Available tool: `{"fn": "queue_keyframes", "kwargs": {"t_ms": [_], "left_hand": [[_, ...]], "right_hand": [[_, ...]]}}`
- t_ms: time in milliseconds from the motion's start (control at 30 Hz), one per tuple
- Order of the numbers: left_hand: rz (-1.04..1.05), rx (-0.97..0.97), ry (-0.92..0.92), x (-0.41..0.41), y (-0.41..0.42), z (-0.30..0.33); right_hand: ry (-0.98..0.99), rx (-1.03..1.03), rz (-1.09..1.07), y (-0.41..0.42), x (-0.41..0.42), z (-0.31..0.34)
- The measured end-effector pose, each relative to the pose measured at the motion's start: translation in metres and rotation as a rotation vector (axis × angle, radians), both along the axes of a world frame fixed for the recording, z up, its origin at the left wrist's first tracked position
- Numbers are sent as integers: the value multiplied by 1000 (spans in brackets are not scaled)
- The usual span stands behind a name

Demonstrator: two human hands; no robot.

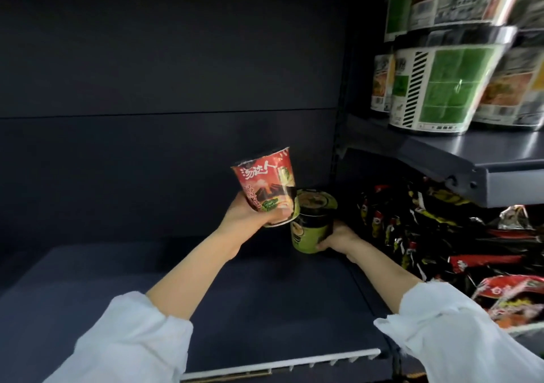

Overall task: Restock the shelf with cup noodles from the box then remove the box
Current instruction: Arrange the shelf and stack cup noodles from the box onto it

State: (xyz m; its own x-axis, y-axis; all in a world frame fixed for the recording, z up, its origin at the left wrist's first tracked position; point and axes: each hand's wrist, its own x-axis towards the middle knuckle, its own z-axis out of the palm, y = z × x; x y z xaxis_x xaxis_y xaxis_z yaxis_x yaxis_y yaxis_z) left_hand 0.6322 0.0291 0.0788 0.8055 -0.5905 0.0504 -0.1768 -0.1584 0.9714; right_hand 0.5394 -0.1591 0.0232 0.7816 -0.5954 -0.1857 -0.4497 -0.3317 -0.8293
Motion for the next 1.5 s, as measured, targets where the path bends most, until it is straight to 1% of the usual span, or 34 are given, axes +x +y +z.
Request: {"fn": "queue_keyframes", "kwargs": {"t_ms": [67,133,167,233,300,400,467,600,767,967,1100,1233,1367,1500], "left_hand": [[-17,-4,-34,0,-14,2],[-14,-9,-41,2,-31,4],[-10,-5,-48,4,-40,5],[-11,8,-68,5,-55,9],[-33,11,-101,8,-69,10],[-66,26,-137,10,-82,6],[-82,53,-145,11,-86,2],[-99,61,-155,9,-92,-3],[-154,173,-206,12,-96,3],[-100,200,-229,11,-89,6],[-16,249,-280,0,-81,15],[50,197,-339,-21,-61,25],[69,140,-450,-53,-33,34],[-5,97,-581,-103,1,42]], "right_hand": [[-103,1,-63,-2,-3,11],[-261,4,-116,-2,-6,24],[-323,32,-117,-2,-8,30],[-377,113,-78,-3,-10,39],[-369,153,-26,-5,-10,44],[-345,101,1,-8,-8,46],[-395,85,16,-8,-7,49],[-468,54,-9,-7,-2,49],[-479,7,-29,-7,-1,45],[-459,3,-28,-7,-2,48],[-431,-59,-57,1,-7,53],[-435,-88,-125,17,-22,63],[-454,-136,-81,41,-55,73],[-469,-232,-78,72,-106,82]]}}
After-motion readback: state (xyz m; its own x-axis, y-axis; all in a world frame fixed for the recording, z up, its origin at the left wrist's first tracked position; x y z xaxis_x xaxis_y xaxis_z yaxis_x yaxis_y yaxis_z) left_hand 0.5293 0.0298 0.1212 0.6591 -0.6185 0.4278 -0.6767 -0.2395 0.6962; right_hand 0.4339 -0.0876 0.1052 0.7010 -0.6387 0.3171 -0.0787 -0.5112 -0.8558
